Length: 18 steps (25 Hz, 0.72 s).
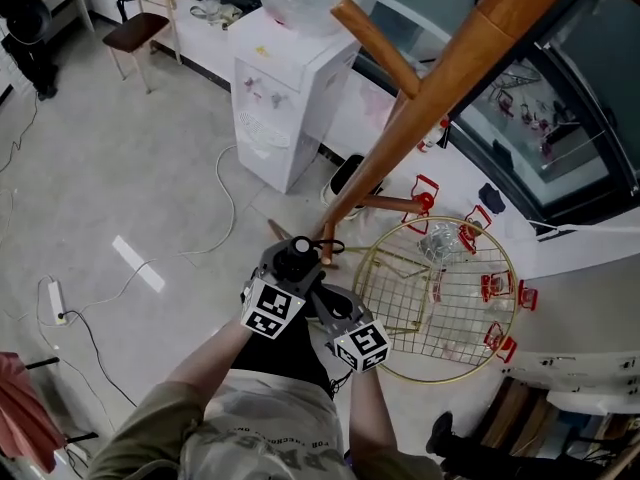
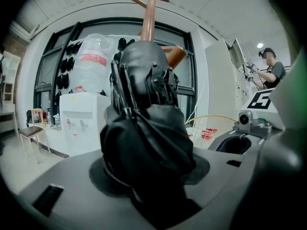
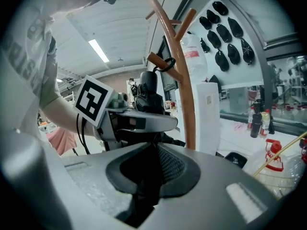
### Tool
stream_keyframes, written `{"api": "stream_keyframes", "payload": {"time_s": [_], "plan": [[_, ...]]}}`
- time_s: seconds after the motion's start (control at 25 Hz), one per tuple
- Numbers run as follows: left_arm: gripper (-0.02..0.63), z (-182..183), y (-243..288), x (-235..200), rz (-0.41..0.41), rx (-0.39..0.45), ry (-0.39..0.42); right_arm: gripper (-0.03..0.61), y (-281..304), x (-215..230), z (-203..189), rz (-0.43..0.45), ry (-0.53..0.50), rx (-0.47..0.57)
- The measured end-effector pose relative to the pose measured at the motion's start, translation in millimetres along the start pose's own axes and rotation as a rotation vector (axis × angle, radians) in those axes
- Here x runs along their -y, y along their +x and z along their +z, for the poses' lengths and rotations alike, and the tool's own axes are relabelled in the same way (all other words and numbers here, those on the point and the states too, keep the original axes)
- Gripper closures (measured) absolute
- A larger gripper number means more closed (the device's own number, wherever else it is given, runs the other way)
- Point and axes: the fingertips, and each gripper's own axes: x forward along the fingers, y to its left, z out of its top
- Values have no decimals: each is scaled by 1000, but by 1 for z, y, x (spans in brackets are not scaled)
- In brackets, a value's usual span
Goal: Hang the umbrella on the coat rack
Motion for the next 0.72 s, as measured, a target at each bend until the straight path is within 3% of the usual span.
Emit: {"api": "stream_keyframes", "payload": {"time_s": [0.44,0.72], "plan": [[385,-37,23,-17,33,-87,12,499,-62,28,44,-132,132,249],[380,-63,37,-17,40,-133,33,497,-82,38,75,-183,113,349]]}}
